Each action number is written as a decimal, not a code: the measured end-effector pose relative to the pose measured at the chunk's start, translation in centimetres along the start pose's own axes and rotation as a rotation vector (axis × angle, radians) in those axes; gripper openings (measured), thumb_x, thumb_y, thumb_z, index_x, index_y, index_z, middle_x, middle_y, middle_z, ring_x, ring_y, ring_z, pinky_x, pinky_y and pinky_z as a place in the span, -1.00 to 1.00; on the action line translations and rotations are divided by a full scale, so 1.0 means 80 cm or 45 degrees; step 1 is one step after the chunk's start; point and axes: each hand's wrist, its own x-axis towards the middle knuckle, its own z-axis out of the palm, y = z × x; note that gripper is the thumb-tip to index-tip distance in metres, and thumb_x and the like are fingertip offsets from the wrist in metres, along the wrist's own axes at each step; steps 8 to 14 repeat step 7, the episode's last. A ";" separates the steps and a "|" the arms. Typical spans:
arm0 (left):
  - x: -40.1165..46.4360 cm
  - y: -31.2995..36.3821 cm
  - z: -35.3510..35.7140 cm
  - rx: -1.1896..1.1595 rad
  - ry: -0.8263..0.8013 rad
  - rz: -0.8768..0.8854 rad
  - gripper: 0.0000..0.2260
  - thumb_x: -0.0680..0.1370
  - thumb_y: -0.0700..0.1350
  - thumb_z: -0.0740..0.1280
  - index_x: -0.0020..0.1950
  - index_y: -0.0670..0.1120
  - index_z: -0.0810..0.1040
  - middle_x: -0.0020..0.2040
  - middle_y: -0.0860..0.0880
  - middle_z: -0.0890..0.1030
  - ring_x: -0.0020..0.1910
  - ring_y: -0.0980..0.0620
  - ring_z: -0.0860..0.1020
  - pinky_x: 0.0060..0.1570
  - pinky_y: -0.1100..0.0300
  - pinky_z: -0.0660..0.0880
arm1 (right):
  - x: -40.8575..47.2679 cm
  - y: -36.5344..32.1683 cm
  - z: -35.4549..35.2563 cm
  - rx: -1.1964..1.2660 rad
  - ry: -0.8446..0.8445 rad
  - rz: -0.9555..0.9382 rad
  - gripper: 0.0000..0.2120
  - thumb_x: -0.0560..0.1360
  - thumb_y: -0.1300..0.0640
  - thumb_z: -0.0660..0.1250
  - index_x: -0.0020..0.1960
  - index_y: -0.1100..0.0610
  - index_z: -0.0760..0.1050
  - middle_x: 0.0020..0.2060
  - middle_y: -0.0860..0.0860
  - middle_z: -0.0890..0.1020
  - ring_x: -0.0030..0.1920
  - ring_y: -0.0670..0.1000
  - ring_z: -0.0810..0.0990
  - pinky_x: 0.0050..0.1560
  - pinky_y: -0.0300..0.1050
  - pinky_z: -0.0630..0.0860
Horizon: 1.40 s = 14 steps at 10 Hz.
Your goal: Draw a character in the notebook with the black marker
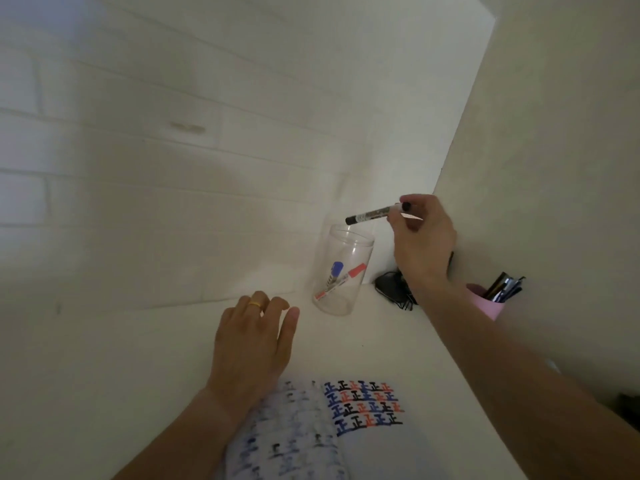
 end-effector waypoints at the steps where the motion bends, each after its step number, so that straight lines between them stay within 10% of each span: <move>1: 0.001 -0.002 0.002 0.028 0.007 -0.005 -0.66 0.63 0.09 0.12 0.00 -0.04 0.64 -0.11 -0.07 0.63 -0.11 -0.13 0.57 -0.11 -0.03 0.46 | 0.022 0.015 0.034 -0.324 -0.082 -0.142 -0.82 0.55 0.19 0.36 0.15 0.11 0.60 0.05 0.05 0.67 -0.18 -0.04 0.67 -0.03 -0.30 0.53; 4: 0.001 -0.001 0.006 0.025 0.001 0.018 -0.66 0.64 0.10 0.16 0.06 -0.06 0.65 -0.07 -0.08 0.64 -0.09 -0.11 0.57 -0.04 -0.03 0.48 | 0.032 0.049 0.080 -0.820 -0.431 -0.100 -0.76 0.55 0.32 0.24 0.06 0.35 0.66 -0.01 0.24 0.73 -0.02 0.20 0.69 0.04 0.05 0.60; 14: 0.002 -0.008 0.011 -0.008 0.072 0.012 -0.68 0.64 0.10 0.18 0.17 -0.04 0.62 -0.03 -0.08 0.65 -0.07 -0.10 0.58 -0.03 -0.02 0.48 | 0.014 0.052 0.069 -0.857 -0.494 -0.122 -0.71 0.60 0.26 0.24 0.27 0.17 0.59 0.22 0.13 0.65 0.17 0.12 0.63 0.21 -0.04 0.54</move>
